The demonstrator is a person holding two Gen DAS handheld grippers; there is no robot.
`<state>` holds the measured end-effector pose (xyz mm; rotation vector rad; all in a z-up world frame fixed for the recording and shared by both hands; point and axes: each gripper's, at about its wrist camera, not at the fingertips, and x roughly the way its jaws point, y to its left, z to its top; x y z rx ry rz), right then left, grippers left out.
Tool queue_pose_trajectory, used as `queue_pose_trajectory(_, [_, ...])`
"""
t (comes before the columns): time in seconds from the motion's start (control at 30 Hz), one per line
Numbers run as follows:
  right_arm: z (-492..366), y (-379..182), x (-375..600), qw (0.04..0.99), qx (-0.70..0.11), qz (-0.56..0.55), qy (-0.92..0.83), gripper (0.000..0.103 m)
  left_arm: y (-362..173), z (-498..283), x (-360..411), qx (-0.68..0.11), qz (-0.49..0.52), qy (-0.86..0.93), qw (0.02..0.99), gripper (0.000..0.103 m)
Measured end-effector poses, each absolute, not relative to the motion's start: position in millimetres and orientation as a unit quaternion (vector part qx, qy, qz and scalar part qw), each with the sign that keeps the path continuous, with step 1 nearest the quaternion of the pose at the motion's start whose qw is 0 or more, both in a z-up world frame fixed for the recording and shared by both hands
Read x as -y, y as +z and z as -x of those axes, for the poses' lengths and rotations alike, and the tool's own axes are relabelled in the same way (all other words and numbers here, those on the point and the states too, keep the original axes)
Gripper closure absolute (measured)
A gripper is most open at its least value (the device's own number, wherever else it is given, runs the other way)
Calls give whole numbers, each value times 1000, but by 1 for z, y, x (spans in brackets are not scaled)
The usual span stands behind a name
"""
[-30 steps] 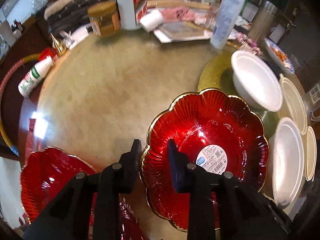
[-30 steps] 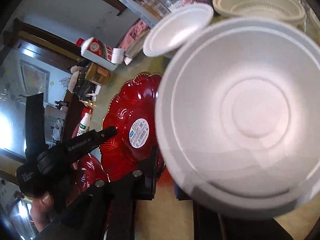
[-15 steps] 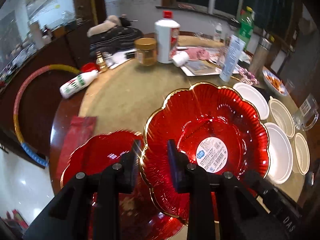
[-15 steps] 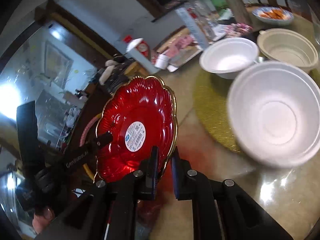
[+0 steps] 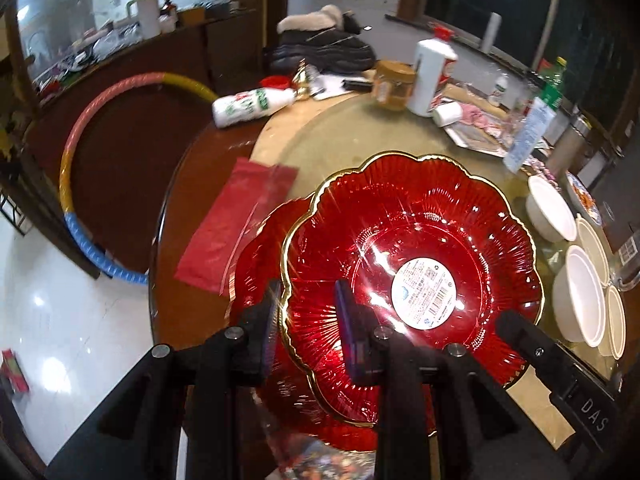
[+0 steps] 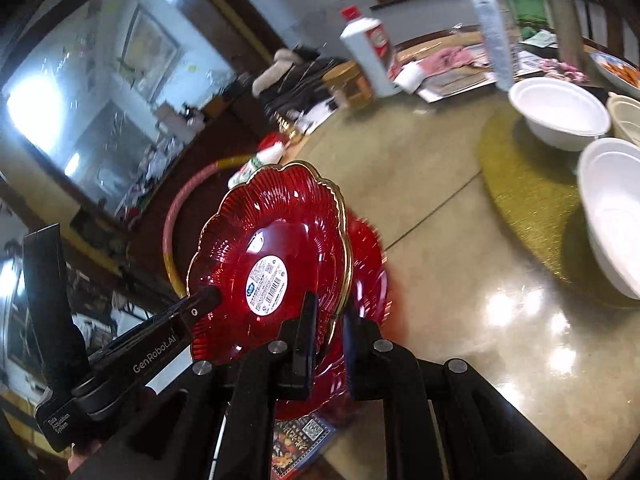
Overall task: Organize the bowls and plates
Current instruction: 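Lower the stickered red plate onto the wedding plate and open grippers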
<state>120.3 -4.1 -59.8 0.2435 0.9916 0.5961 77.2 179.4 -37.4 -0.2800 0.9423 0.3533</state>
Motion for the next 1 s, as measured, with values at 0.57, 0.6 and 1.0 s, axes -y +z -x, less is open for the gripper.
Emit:
queue_pose_trajectory(0.57, [-130,-91,-26,810,-525,-50,258,88,-76,-82,-186,-499,131,174,839,79])
queue_pose_trajectory(0.6, [-130,-90,-27,809,-526,-46,258,88,-77,-82,-186,-501,130,175,838,78])
queue_pose_trajectory(1.0, [-127,-83,-36,803,-534,-23,265,55,-71,-80,-184,-503,150,152,837,56])
